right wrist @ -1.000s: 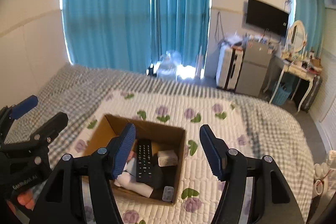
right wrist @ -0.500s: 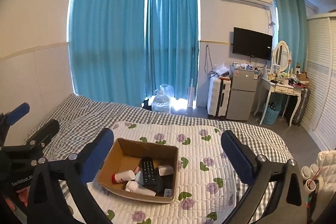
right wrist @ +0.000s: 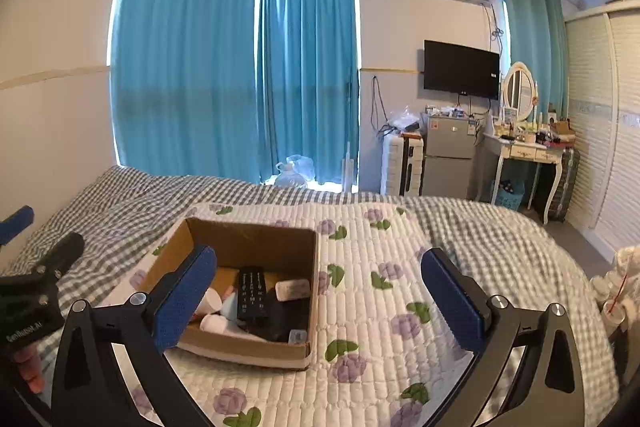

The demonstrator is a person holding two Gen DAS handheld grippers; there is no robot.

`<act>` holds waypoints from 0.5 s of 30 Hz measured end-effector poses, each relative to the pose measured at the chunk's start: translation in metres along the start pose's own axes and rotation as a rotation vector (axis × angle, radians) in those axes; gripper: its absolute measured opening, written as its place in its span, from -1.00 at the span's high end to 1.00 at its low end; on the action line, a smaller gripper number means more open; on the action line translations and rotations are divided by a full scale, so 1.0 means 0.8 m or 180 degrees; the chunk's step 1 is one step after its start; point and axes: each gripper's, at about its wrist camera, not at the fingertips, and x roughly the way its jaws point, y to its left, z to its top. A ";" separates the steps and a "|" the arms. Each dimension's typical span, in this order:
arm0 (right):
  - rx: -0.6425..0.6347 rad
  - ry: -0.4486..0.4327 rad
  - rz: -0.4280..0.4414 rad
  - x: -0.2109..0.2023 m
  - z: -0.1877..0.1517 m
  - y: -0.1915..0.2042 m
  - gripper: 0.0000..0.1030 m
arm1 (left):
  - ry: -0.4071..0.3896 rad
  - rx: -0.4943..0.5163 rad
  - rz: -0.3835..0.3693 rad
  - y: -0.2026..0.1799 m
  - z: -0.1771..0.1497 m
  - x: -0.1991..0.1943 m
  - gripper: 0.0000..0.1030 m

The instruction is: Organize rigid objects

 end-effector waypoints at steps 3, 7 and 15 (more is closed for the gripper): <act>0.0004 0.0096 0.0009 0.015 -0.022 0.001 -1.00 | 0.0042 -0.0046 -0.0033 0.000 -0.010 0.002 -0.99; -0.0013 0.0219 -0.0015 0.028 -0.041 0.003 -1.00 | 0.0145 -0.0072 -0.0076 0.003 -0.023 0.009 -0.99; -0.0040 0.0390 0.0019 0.043 -0.058 0.006 -1.00 | 0.0262 -0.0015 -0.0037 0.000 -0.033 0.015 -0.99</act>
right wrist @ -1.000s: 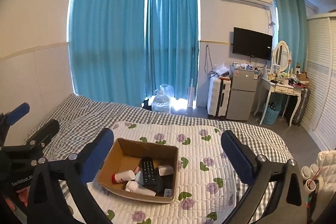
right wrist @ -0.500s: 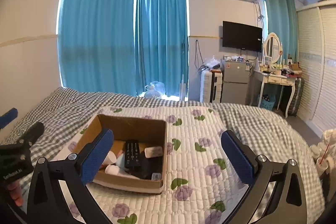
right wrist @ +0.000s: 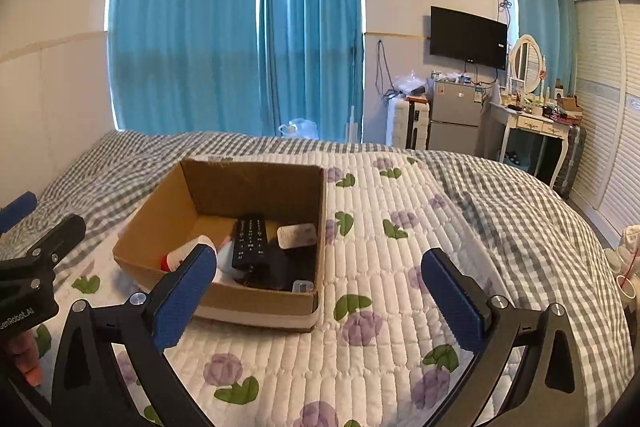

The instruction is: Organize rigid objects

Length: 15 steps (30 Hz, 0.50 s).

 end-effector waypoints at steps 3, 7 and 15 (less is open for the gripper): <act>0.0004 0.0014 0.0005 0.002 -0.002 0.001 -1.00 | -0.0005 -0.0015 -0.0031 0.000 -0.001 0.001 -0.99; 0.0040 0.0027 0.0011 0.001 -0.004 -0.001 -1.00 | 0.0018 -0.0039 -0.0053 0.001 -0.003 0.005 -0.99; 0.0062 0.0038 0.0001 0.001 -0.005 -0.002 -1.00 | 0.0047 -0.0084 -0.0081 0.004 -0.005 0.006 -0.99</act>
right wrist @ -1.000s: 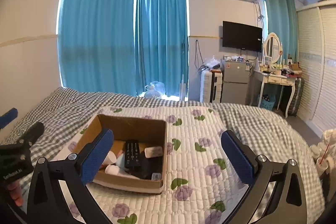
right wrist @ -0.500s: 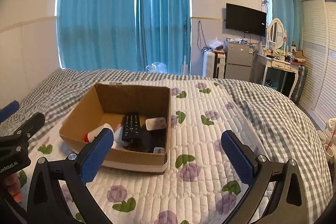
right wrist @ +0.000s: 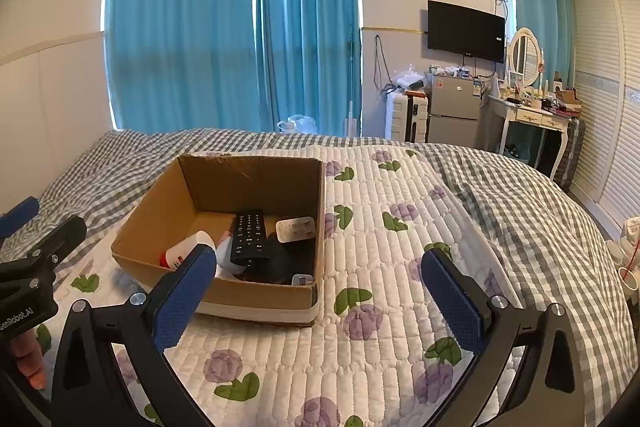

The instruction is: Organize rigid objects

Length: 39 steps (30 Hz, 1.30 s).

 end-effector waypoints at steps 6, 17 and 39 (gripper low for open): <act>-0.0023 0.0019 -0.0002 0.001 -0.002 0.003 -1.00 | 0.0012 -0.0011 -0.0022 0.000 0.000 0.000 -0.99; -0.0074 0.0068 0.0001 0.005 -0.006 0.008 -1.00 | 0.0031 -0.0017 -0.0024 -0.001 0.000 0.000 -0.99; -0.0068 0.0116 -0.0012 0.006 -0.010 0.007 -1.00 | 0.0058 -0.0014 -0.0030 0.000 -0.002 0.001 -0.99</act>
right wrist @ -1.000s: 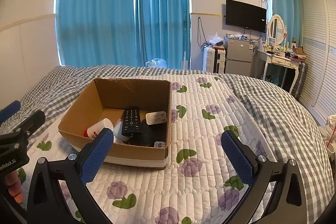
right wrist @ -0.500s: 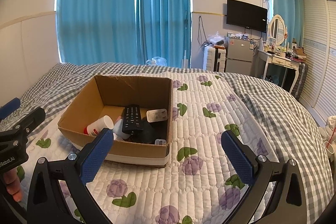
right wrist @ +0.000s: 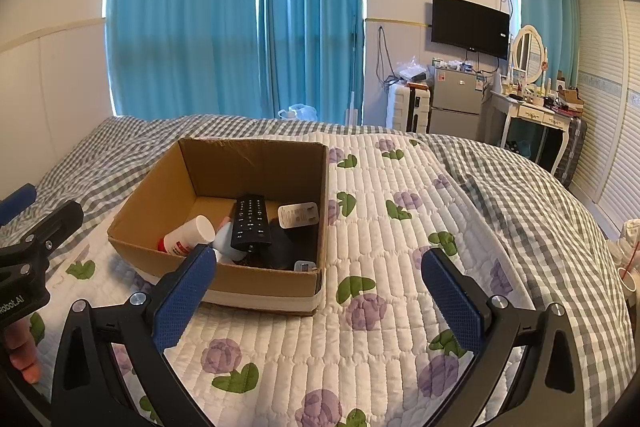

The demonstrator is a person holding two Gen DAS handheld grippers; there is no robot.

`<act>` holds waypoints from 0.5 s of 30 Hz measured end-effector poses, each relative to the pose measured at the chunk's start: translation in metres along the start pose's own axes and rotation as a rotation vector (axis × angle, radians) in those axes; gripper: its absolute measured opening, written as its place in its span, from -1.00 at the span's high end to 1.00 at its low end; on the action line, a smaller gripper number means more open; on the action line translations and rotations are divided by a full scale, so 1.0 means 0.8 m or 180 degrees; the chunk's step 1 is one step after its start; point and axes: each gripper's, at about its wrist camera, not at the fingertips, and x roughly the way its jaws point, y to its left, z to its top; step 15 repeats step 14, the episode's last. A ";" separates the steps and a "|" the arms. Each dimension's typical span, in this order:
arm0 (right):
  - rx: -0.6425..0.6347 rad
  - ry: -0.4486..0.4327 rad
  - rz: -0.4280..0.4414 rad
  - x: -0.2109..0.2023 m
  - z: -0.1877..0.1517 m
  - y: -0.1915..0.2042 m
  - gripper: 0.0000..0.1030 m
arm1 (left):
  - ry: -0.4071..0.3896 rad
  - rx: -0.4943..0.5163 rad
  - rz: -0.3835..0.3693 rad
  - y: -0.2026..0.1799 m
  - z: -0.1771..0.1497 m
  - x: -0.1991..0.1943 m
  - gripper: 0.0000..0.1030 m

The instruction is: Organize rigid objects

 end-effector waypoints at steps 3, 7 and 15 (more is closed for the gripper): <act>0.0002 0.0016 -0.0001 0.001 0.000 0.000 -1.00 | 0.0001 0.0015 0.0007 -0.001 0.000 -0.001 -0.99; 0.0003 0.0023 -0.0010 0.001 0.001 -0.001 -1.00 | -0.0004 0.0022 0.0015 -0.002 -0.001 -0.001 -0.99; 0.0020 0.0029 -0.0014 0.002 0.000 -0.001 -1.00 | -0.0019 0.0025 0.0021 -0.003 -0.003 -0.003 -0.99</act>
